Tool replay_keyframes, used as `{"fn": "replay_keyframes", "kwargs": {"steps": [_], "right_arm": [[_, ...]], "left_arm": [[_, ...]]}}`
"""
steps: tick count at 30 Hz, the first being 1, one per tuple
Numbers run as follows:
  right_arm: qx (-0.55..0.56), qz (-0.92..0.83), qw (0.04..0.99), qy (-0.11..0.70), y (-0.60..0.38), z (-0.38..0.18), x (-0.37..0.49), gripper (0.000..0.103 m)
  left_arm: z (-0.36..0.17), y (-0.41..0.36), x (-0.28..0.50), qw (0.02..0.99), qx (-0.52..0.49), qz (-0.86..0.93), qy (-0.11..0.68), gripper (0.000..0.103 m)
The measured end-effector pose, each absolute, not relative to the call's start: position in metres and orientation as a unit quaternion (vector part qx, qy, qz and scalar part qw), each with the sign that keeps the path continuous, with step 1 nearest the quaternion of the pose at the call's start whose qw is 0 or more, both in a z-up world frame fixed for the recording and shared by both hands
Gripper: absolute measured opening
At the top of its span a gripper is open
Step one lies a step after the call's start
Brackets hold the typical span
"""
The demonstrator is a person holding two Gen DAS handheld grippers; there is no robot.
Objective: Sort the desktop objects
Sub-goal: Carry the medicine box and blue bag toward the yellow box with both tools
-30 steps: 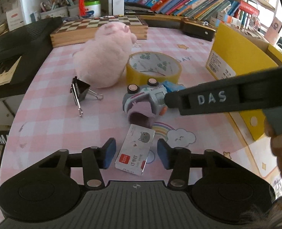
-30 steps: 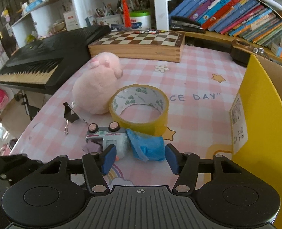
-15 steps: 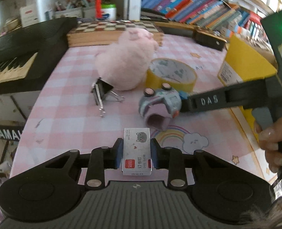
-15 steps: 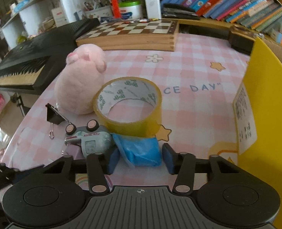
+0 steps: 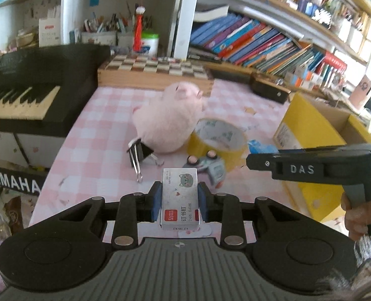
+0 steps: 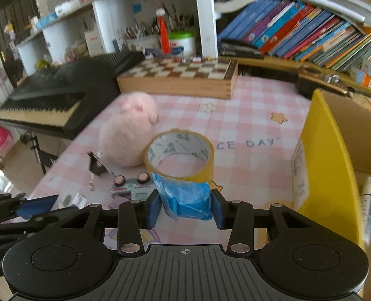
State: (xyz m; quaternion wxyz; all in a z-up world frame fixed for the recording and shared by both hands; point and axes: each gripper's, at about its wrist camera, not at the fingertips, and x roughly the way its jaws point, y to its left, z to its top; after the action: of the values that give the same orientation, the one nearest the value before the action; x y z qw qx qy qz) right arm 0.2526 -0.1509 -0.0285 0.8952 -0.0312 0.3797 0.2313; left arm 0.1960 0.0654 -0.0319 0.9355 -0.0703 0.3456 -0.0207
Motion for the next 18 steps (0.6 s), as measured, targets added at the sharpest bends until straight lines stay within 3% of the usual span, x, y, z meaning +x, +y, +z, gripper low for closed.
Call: {"fn": "replay_keyframes", "kwargs": {"steps": [18], "right_arm": [[-0.013,0.240,0.900,0.363,-0.193,0.013,0.152,0.041]], "left_arm": [[0.016,0.056,0.113,0.942,-0.099,-0.096,0.307,0.028]]}}
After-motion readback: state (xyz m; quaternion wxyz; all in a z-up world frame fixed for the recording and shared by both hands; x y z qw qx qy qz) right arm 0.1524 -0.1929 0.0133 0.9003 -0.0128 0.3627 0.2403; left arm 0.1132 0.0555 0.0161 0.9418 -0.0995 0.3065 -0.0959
